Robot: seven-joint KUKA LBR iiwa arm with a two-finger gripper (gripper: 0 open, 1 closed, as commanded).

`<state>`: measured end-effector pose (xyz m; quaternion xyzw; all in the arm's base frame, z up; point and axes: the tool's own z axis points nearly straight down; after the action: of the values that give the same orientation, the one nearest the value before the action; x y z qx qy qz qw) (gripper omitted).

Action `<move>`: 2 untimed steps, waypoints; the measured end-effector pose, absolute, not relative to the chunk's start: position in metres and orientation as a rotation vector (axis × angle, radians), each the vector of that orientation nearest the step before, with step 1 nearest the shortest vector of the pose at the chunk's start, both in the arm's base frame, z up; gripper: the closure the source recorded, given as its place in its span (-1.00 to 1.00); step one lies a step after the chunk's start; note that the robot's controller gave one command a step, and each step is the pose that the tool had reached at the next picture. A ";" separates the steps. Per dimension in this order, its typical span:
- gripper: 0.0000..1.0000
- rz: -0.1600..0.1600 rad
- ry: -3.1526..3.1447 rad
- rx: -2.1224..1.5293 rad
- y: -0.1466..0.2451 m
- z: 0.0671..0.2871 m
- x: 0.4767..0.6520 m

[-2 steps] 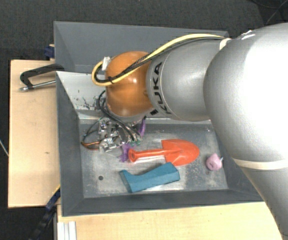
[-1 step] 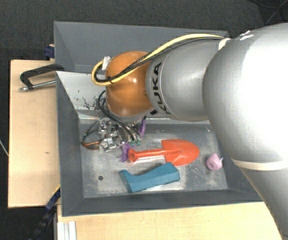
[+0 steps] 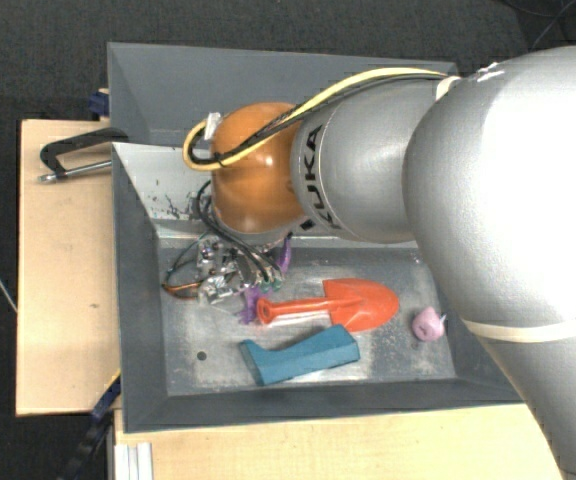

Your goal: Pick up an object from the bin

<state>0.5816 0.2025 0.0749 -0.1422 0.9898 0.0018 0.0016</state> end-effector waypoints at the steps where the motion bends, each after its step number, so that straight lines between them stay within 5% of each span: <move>1: 1.00 0.006 3.106 -0.446 0.203 0.075 0.582; 2: 1.00 0.003 3.033 -0.764 0.207 0.076 0.573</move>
Offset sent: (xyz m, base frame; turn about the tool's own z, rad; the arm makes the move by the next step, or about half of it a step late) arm -0.0130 0.0028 -0.0049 -0.2105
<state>0.5733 0.2069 0.0756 -0.2442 0.9697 0.0008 0.0071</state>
